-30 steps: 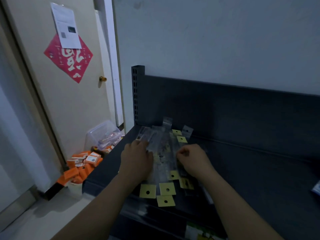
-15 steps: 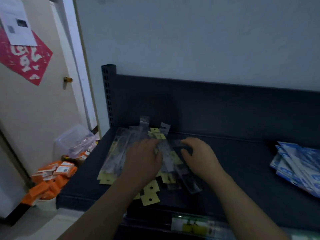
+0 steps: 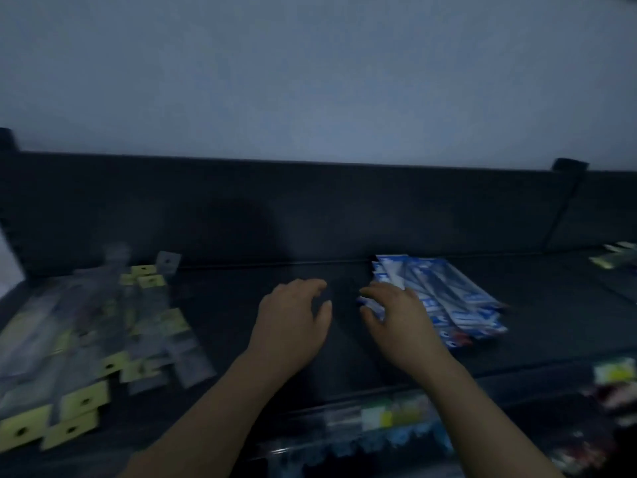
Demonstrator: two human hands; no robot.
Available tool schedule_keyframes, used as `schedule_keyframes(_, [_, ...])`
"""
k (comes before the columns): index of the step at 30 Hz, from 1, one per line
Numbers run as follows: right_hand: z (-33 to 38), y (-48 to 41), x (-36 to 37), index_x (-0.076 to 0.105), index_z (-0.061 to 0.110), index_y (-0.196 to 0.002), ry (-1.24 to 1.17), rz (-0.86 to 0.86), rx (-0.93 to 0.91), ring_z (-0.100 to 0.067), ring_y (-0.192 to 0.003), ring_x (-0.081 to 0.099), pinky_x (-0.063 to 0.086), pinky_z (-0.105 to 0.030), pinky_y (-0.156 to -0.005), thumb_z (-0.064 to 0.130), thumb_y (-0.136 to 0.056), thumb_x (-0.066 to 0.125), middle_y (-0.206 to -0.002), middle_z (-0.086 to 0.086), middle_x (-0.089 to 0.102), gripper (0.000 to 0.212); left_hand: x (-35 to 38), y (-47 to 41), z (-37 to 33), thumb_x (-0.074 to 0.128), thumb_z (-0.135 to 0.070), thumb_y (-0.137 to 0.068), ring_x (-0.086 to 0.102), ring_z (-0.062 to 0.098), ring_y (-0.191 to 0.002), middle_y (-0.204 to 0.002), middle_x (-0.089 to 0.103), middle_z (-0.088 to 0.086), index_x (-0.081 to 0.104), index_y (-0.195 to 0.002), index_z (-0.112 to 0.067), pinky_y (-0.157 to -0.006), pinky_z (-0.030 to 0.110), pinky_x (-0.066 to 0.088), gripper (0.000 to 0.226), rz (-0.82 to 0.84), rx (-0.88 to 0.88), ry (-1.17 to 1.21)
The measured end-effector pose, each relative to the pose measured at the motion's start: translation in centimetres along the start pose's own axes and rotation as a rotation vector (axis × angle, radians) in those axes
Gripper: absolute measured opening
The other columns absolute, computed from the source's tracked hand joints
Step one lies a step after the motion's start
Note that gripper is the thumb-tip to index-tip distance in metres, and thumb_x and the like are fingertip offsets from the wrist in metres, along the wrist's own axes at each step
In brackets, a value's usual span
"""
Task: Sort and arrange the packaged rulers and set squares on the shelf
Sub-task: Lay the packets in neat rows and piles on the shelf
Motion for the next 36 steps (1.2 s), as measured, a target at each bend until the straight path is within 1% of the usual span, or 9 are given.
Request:
schedule_keyframes(6, [-12.6,2.3,-6.7,0.06,0.017,-0.124,0.033,-0.038,0.104,-0.016,-0.124,0.049,0.023,-0.033,-0.113,0.023,-0.096,0.051,-0.13,0.002,0.058,0.031,8.3,-3.6,-11.1,0.049,-0.033,-0.096,0.054,0.017,-0.113,-0.124,0.06,-0.003,0.053,-0.133,-0.022,-0.101,0.037,0.04,0.038,0.115,0.054,0.156])
schedule_keyframes(9, [-18.2,3.2,-9.4,0.062,0.017,-0.122,0.046,-0.061,0.167,-0.014,-0.124,0.049,0.018,-0.035,-0.115,0.022,-0.095,0.051,-0.129,0.003,0.058,0.029,11.8,-5.4,-16.1,0.048,-0.031,-0.096,0.057,0.015,-0.113,-0.122,0.062,-0.004,0.056,-0.129,-0.02,-0.097,0.033,0.044,0.035,0.138,0.095,0.196])
schedule_keyframes(12, [-23.1,3.8,-11.5,0.06,0.021,-0.126,0.083,-0.074,0.22,-0.012,-0.127,0.046,0.02,-0.039,-0.114,0.024,-0.095,0.052,-0.132,0.006,0.056,0.032,15.2,-7.2,-20.0,0.048,-0.029,-0.096,0.057,0.014,-0.113,-0.123,0.061,-0.003,0.056,-0.129,-0.018,-0.095,0.03,0.045,0.035,0.194,0.114,0.225])
schedule_keyframes(20, [-33.5,3.7,-16.2,0.061,0.021,-0.124,0.143,-0.129,0.383,-0.015,-0.127,0.047,0.023,-0.042,-0.112,0.026,-0.095,0.049,-0.132,0.005,0.057,0.031,22.2,-13.5,-28.4,0.052,-0.028,-0.095,0.057,0.014,-0.113,-0.124,0.062,-0.001,0.053,-0.133,-0.017,-0.099,0.035,0.046,0.039,0.276,0.207,0.288])
schedule_keyframes(24, [-38.8,4.5,-18.2,0.059,0.016,-0.126,0.14,-0.167,0.493,-0.018,-0.124,0.05,0.033,-0.043,-0.108,0.026,-0.094,0.053,-0.132,0.0,0.058,0.034,26.0,-16.2,-32.1,0.05,-0.031,-0.096,0.057,0.012,-0.112,-0.125,0.061,-0.004,0.052,-0.133,-0.02,-0.097,0.031,0.046,0.04,0.331,0.264,0.278])
schedule_keyframes(27, [-42.6,5.2,-19.4,0.06,0.016,-0.125,0.161,-0.175,0.577,-0.021,-0.123,0.051,0.035,-0.043,-0.107,0.025,-0.093,0.054,-0.131,-0.001,0.059,0.033,29.0,-17.4,-34.7,0.049,-0.032,-0.096,0.056,0.013,-0.114,-0.128,0.059,-0.003,0.05,-0.135,-0.02,-0.099,0.032,0.045,0.041,0.402,0.293,0.284])
schedule_keyframes(30, [-46.3,5.8,-20.0,0.06,0.015,-0.125,0.181,-0.146,0.664,-0.024,-0.121,0.052,0.036,-0.041,-0.106,0.023,-0.094,0.052,-0.13,-0.003,0.059,0.033,31.9,-18.2,-36.9,0.048,-0.032,-0.097,0.056,0.013,-0.114,-0.128,0.058,-0.003,0.05,-0.135,-0.019,-0.1,0.034,0.046,0.041,0.46,0.309,0.275])
schedule_keyframes(34, [-52.2,6.0,-21.0,0.067,0.009,-0.111,0.161,-0.16,0.739,-0.029,-0.109,0.059,0.044,-0.035,-0.093,0.019,-0.092,0.052,-0.116,-0.01,0.067,0.026,35.5,-19.6,-39.4,0.048,-0.032,-0.097,0.056,0.014,-0.111,-0.126,0.059,-0.002,0.05,-0.134,-0.019,-0.097,0.035,0.047,0.039,0.494,0.306,0.277])
schedule_keyframes(36, [-55.4,6.2,-21.5,0.066,0.007,-0.11,0.17,-0.167,0.77,-0.03,-0.109,0.058,0.042,-0.033,-0.093,0.017,-0.091,0.051,-0.116,-0.011,0.067,0.026,37.4,-20.1,-40.6,0.048,-0.032,-0.097,0.056,0.014,-0.109,-0.124,0.059,-0.002,0.051,-0.133,-0.019,-0.095,0.034,0.048,0.039,0.507,0.296,0.275])
Point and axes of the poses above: each hand's wrist, its own y-axis away from the middle knuckle, its own x-axis out of the palm, z = x × y, the point moved 10 cm from there along -y, towards the middle knuckle
